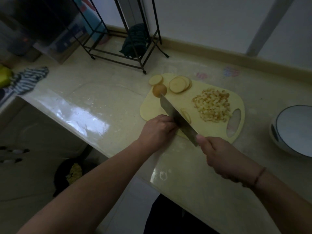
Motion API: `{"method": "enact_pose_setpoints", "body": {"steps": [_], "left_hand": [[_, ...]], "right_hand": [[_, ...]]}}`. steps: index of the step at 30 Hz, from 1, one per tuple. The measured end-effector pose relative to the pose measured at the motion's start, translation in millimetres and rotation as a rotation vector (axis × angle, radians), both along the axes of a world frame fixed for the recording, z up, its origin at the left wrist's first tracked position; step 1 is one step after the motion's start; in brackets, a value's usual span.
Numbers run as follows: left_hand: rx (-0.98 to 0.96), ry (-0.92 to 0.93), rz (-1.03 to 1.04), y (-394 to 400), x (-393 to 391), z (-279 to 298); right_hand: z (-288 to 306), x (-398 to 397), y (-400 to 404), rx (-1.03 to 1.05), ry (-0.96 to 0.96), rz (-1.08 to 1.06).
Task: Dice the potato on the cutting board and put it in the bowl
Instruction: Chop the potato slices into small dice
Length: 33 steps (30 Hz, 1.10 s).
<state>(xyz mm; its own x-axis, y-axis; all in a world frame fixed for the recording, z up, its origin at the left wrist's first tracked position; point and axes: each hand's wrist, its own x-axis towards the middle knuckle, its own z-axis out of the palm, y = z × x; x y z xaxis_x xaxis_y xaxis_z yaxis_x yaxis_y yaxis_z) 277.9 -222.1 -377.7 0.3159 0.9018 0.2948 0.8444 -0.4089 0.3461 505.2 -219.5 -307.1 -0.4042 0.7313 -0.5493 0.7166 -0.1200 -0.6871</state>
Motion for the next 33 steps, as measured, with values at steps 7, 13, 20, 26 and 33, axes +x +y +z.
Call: {"method": "enact_pose_setpoints", "body": {"steps": [7,13,20,26,33], "left_hand": [[-0.022,-0.040,0.095,-3,5,-2],[-0.063,-0.102,0.069,-14,3,12],[0.179,-0.230,0.209,-39,-15,42],[-0.149,0.164,-0.059,-8,-13,67],[-0.382,0.317,-0.124,9,-15,63]], "right_hand": [[-2,18,20,-0.458,0.201,-0.193],[1,14,-3,-0.140,0.177,-0.079],[-10,19,-26,0.373,-0.052,0.082],[-2,11,-35,0.427,-0.175,0.117],[4,-3,-46,0.495,-0.270,0.126]]}}
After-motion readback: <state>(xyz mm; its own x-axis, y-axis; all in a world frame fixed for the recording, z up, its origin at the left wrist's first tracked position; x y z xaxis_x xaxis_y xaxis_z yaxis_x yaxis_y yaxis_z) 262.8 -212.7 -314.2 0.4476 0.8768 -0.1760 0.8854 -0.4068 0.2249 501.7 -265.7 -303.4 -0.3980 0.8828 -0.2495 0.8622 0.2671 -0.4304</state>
